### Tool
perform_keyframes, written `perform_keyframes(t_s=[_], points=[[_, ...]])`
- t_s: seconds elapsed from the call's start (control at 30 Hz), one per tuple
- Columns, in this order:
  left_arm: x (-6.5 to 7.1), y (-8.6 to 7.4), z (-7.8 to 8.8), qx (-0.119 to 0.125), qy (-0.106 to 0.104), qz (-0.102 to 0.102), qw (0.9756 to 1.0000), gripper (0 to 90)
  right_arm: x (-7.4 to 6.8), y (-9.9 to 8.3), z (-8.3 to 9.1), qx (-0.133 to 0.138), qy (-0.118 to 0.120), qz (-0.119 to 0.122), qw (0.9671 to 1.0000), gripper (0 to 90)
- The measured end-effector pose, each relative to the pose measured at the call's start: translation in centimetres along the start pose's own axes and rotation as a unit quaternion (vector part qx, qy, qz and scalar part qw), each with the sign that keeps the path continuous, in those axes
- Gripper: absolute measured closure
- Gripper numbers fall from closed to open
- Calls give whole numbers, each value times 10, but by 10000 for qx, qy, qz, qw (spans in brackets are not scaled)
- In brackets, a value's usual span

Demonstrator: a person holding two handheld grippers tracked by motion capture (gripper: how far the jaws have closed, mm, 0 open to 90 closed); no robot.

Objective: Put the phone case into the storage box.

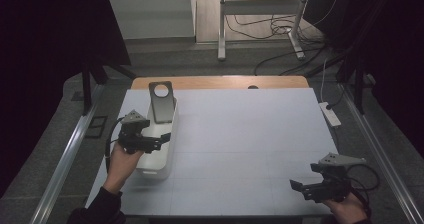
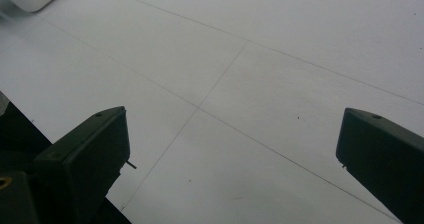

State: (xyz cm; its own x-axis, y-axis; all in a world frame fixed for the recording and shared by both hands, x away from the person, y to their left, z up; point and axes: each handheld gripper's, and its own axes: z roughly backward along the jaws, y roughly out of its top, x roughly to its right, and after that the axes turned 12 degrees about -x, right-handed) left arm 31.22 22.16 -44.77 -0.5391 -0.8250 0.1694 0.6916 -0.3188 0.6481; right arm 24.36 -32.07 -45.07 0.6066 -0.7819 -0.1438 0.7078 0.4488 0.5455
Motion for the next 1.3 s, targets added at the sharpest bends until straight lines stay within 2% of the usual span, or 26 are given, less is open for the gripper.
perform_keyframes(t_s=[0.67, 1.3], points=[[8, -10, 8, 6, -34, -92, 10000, 25, 0, -1, 0, 6, -20, 14, 10000, 12], [15, -23, 18, 39, -56, -77, 9999, 25, -1, 0, 0, -6, -19, 3, 10000, 12]])
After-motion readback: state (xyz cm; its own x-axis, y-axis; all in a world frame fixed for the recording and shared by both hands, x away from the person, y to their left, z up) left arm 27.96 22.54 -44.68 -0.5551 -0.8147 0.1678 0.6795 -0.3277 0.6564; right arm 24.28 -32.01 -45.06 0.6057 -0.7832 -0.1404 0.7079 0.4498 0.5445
